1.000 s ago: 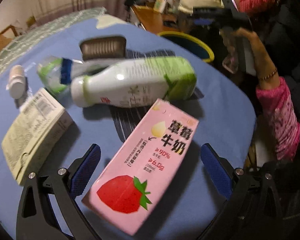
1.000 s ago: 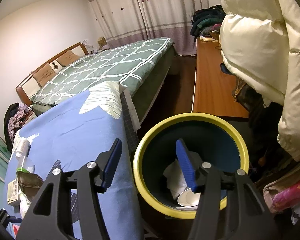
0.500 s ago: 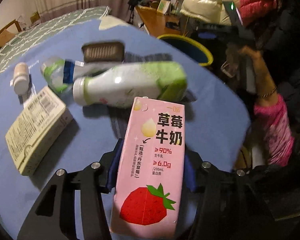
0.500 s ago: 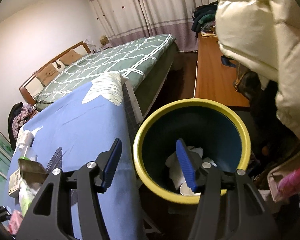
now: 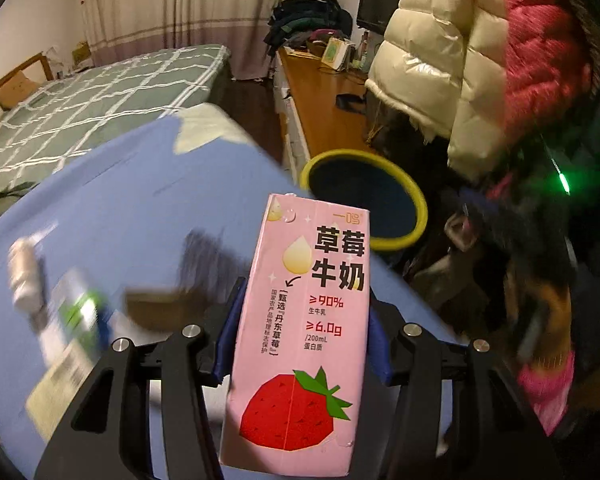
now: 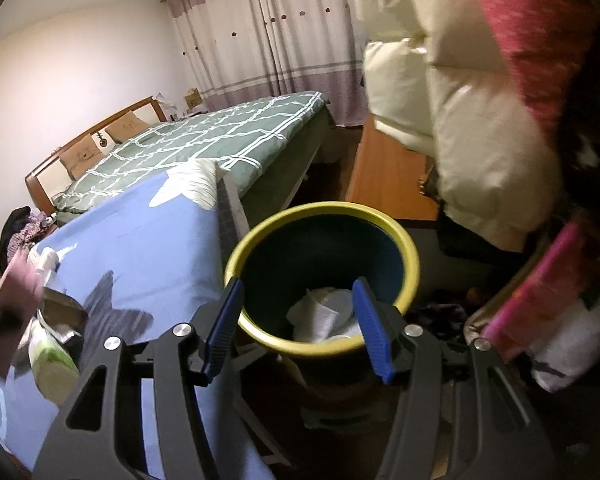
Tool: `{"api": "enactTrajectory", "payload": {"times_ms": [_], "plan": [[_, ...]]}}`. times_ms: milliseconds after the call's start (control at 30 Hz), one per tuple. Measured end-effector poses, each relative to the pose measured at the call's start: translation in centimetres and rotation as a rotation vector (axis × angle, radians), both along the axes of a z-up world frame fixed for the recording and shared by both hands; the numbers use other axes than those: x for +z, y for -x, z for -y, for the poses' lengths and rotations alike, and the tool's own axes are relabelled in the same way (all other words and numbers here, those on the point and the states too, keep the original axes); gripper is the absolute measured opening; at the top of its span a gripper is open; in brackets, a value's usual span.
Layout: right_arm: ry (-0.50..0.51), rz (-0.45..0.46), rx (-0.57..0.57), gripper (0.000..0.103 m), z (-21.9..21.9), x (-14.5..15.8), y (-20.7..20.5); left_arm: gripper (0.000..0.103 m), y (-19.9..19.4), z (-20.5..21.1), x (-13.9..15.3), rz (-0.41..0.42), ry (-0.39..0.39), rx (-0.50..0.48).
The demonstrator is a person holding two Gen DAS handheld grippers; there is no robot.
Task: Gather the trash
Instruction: 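Carry the pink carton over the bin and release it with the left gripper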
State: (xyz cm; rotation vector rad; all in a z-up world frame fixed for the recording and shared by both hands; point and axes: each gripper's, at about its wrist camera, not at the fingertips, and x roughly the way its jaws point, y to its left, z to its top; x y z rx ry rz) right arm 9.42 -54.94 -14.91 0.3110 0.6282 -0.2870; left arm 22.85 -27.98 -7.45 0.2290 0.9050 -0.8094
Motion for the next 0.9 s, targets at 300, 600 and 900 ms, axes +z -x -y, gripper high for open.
{"api": "enactTrajectory", "payload": {"times_ms": [300, 600, 900], "plan": [[-0.015, -0.025, -0.028, 0.058, 2.0, -1.5, 2.5, 0.053, -5.4, 15.8, -2.7, -0.064, -0.010, -0.042], [-0.035, -0.047, -0.056, 0.059, 3.7, -2.7, 3.0, 0.056, -7.5, 25.0, -6.2, -0.073, -0.067, -0.040], [-0.041, -0.059, -0.033, 0.062, 2.9, -2.8, 2.3, 0.096, -6.0, 21.8, -1.3, 0.016, 0.056, 0.042]]}}
